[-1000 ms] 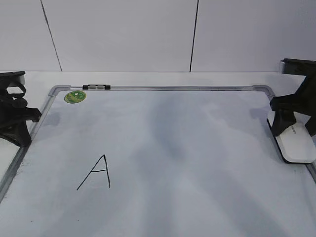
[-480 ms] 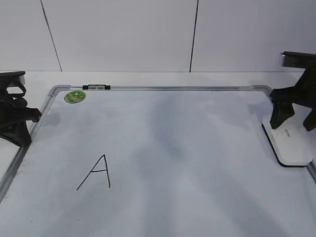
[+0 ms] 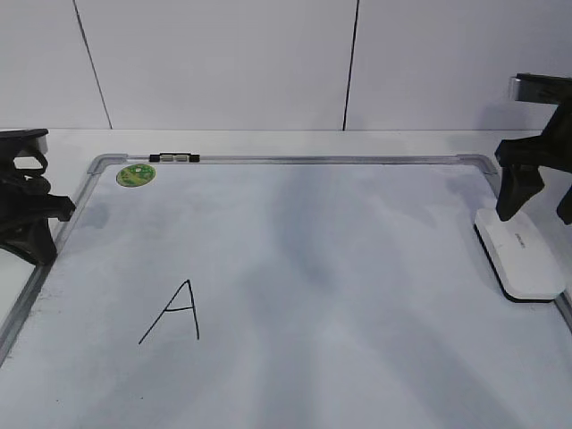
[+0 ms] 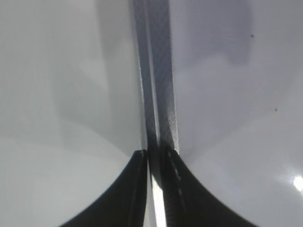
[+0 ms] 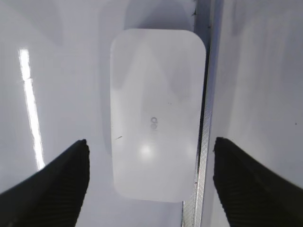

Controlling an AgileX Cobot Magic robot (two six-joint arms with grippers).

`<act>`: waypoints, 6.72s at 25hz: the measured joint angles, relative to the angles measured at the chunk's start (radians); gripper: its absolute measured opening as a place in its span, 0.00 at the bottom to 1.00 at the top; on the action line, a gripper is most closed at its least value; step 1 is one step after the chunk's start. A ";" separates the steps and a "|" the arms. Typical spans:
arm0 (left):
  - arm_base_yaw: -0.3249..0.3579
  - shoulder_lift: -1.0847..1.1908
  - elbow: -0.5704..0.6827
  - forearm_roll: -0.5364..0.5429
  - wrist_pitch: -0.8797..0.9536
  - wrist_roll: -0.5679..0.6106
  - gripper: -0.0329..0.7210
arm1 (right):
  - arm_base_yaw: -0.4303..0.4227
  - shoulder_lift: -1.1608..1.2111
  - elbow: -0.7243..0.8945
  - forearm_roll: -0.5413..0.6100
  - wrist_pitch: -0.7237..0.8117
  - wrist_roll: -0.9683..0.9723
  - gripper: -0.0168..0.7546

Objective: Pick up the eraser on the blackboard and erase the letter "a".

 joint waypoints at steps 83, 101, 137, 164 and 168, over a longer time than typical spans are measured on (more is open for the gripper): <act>0.000 -1.437 0.677 0.049 0.310 -0.056 0.52 | 0.010 -1.464 0.898 -0.173 0.079 0.049 0.79; 0.000 -1.437 0.683 0.060 0.273 -0.057 0.52 | 0.014 -1.464 0.943 -0.167 -0.022 0.052 0.79; 0.000 -1.785 0.683 0.051 0.275 -0.057 0.52 | 0.014 -1.802 0.943 -0.164 -0.022 0.053 0.79; 0.016 -1.921 0.683 0.048 0.291 -0.057 0.52 | 0.010 -1.868 0.943 -0.165 -0.017 0.053 0.79; 0.020 -1.921 0.683 0.048 0.291 -0.057 0.52 | 0.010 -1.868 0.943 -0.166 -0.017 0.053 0.79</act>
